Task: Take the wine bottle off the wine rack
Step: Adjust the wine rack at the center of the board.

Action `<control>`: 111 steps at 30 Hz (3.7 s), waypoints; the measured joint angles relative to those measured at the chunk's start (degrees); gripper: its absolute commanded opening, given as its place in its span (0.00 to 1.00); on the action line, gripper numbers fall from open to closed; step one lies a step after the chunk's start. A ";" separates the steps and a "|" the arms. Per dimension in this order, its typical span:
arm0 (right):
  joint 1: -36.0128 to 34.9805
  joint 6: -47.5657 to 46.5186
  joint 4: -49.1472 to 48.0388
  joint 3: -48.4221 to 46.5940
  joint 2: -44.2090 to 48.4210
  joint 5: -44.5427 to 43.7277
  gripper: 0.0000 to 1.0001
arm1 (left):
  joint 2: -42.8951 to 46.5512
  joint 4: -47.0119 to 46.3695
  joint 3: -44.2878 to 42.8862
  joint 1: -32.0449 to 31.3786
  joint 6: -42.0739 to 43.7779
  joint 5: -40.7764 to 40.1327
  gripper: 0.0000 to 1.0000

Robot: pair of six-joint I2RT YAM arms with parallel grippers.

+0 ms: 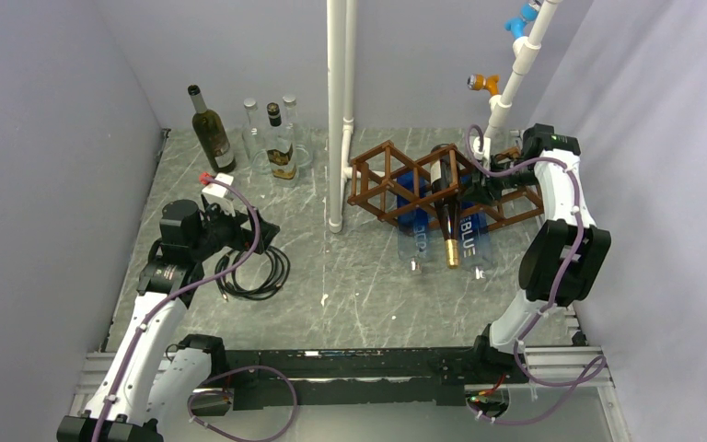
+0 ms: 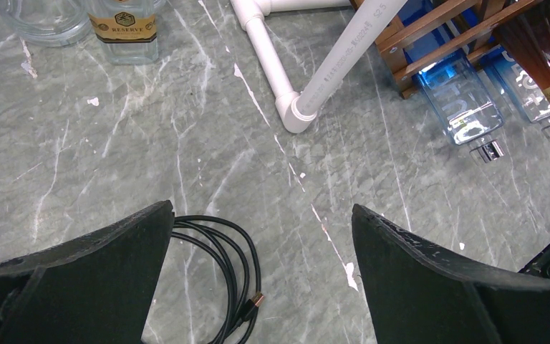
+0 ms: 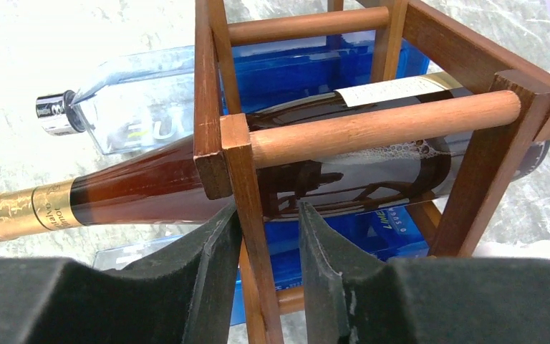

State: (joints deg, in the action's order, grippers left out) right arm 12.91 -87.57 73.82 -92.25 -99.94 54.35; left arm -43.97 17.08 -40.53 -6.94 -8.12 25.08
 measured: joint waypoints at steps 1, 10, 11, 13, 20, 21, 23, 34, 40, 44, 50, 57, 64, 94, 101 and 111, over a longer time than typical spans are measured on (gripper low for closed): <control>0.00 -0.24 0.28 -0.04 -0.13 0.00 0.33 | 0.00 0.00 0.00 0.00 0.02 0.00 1.00; 0.00 -2.36 2.47 -0.04 -0.26 -0.13 0.13 | 0.00 0.00 0.00 0.00 0.13 0.02 1.00; 0.02 -2.67 2.45 0.02 -0.26 -0.09 0.12 | 0.00 0.00 0.00 0.00 0.11 0.02 0.99; 0.02 -3.02 2.16 0.35 -0.02 -0.02 0.09 | 0.00 0.00 0.00 0.00 0.11 0.04 1.00; 0.02 -1.25 -1.27 3.43 2.47 0.13 0.04 | 0.00 0.00 0.00 0.00 0.11 0.11 1.00; 0.02 -0.63 -1.84 4.04 3.02 0.13 0.03 | 0.00 0.00 0.00 0.00 0.13 0.11 0.99; 0.02 0.87 -2.71 5.16 3.96 0.11 0.02 | 0.00 0.00 0.00 0.00 0.11 0.11 0.99; -0.22 12.74 -12.68 13.35 10.75 -0.17 0.00 | 0.00 0.00 0.00 0.00 0.11 0.13 0.99; -3.04 25.57 -21.70 19.47 16.39 -3.34 0.00 | 0.00 0.00 0.00 0.00 0.11 0.13 1.00; -5.55 35.67 -27.87 23.19 19.82 -6.14 0.00 | 0.00 0.00 0.00 0.00 0.11 0.13 0.99; -8.50 47.19 -34.80 26.58 22.56 -10.03 0.00 | 0.00 0.00 0.00 0.00 0.11 0.15 0.99; -11.26 57.09 -41.33 29.38 24.59 -14.88 0.00 | 0.00 -0.02 0.00 0.00 0.11 0.59 1.00; -12.09 61.72 -44.89 30.95 25.44 -16.48 0.34 | -0.15 -0.09 0.00 0.00 -0.11 3.13 1.00; 1.99 49.66 -27.34 33.88 47.69 3.08 0.74 | -9.51 -10.10 -6.36 -35.23 -13.62 -3.19 1.00; 4.63 49.03 -26.71 38.38 49.44 10.40 0.77 | -21.59 -11.78 -13.88 -43.10 -12.35 -11.23 0.99; 11.34 45.83 -25.18 42.16 50.40 21.79 0.78 | -39.65 -16.35 -24.17 -46.34 -9.70 -16.90 0.93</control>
State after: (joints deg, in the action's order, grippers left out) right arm 24.25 -41.74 48.64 -50.09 -49.54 76.14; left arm -83.61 0.73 -64.71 -53.28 -17.82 8.19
